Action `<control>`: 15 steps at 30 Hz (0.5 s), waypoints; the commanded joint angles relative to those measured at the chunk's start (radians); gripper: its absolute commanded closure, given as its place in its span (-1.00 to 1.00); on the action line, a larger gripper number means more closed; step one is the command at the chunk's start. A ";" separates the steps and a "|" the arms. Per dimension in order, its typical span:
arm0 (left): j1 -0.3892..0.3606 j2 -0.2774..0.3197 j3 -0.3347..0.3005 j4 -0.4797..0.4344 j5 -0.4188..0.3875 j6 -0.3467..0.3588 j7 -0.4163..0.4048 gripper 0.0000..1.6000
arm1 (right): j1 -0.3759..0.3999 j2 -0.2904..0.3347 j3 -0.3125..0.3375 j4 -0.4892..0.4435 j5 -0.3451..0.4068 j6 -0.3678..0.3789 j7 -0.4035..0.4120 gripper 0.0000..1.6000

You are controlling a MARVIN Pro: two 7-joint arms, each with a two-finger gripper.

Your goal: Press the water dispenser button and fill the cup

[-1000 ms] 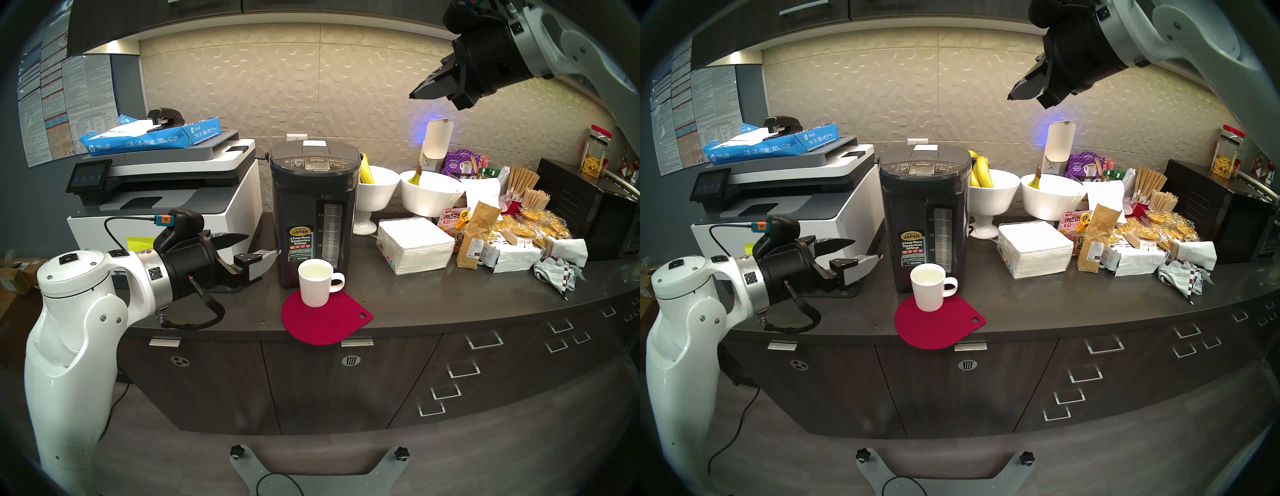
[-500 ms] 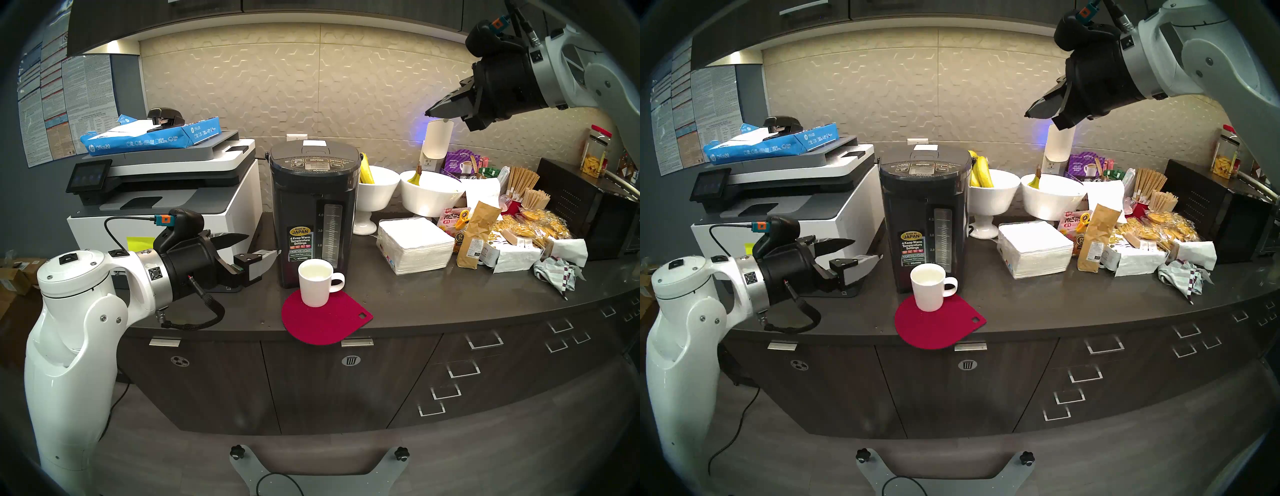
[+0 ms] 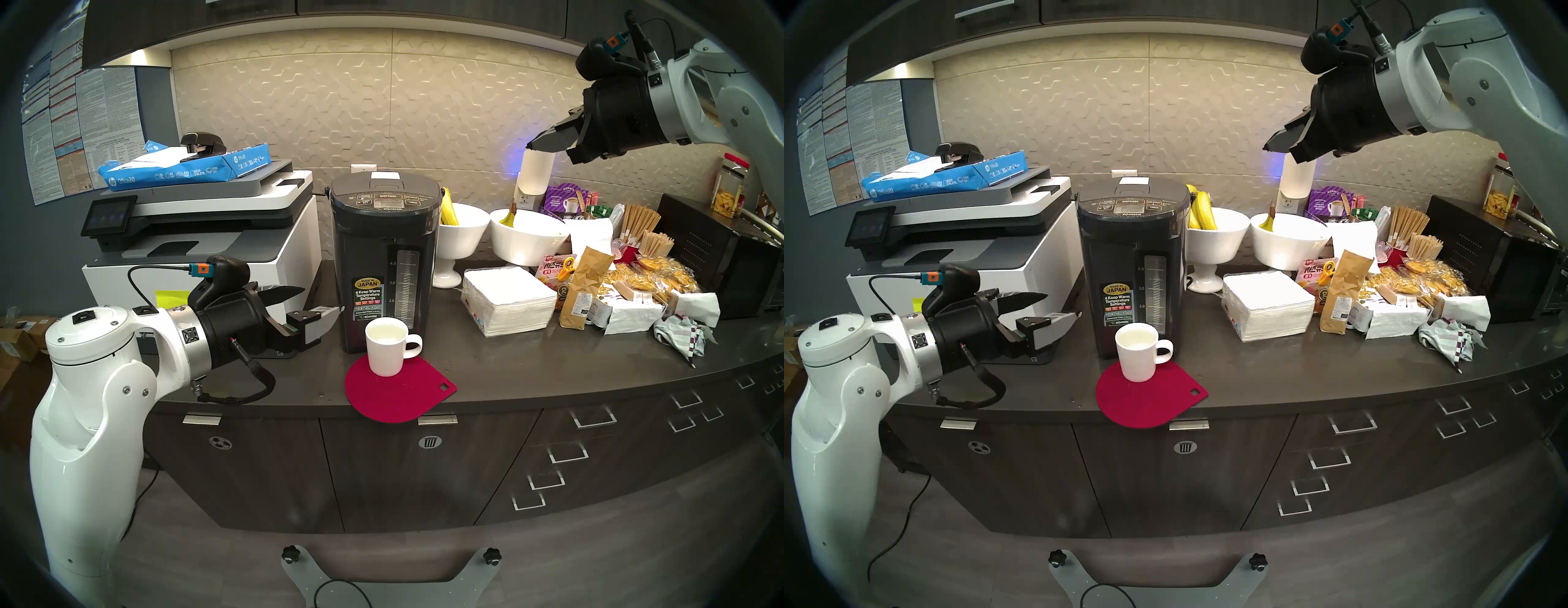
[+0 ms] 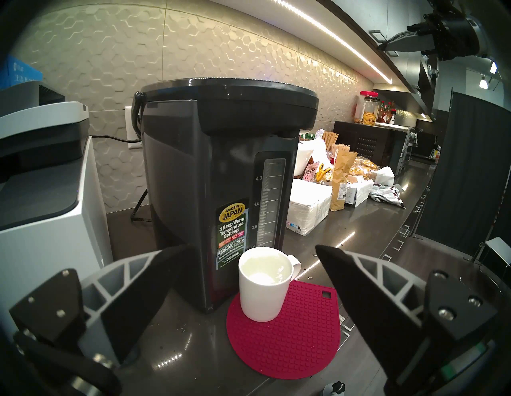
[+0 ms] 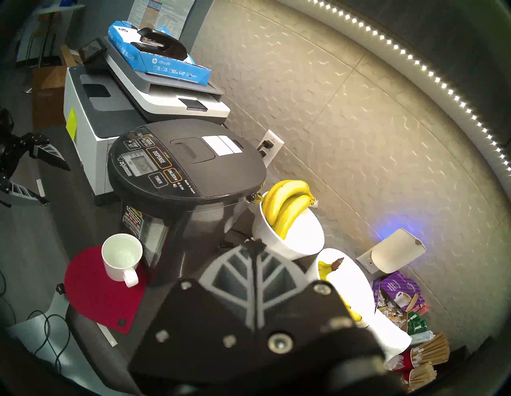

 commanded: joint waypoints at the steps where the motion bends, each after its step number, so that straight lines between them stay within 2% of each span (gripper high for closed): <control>1: 0.000 0.000 -0.001 -0.012 0.000 0.000 0.000 -1.00 | 0.021 -0.009 0.009 0.009 -0.016 -0.003 -0.007 1.00; 3: 0.000 0.000 -0.001 -0.012 0.000 0.000 0.000 -1.00 | 0.021 -0.011 0.006 0.005 -0.031 -0.003 -0.019 1.00; 4: 0.000 0.000 -0.001 -0.012 0.000 0.000 0.000 -1.00 | 0.019 -0.014 0.006 0.007 -0.029 -0.003 -0.021 -0.24; 5: 0.000 0.000 -0.001 -0.012 0.000 0.000 0.000 -1.00 | 0.010 -0.014 0.006 0.006 -0.028 -0.009 -0.036 -1.00; 15: 0.000 0.000 -0.001 -0.012 0.000 0.000 0.000 -1.00 | 0.003 -0.015 0.009 0.003 -0.025 -0.016 -0.058 -1.00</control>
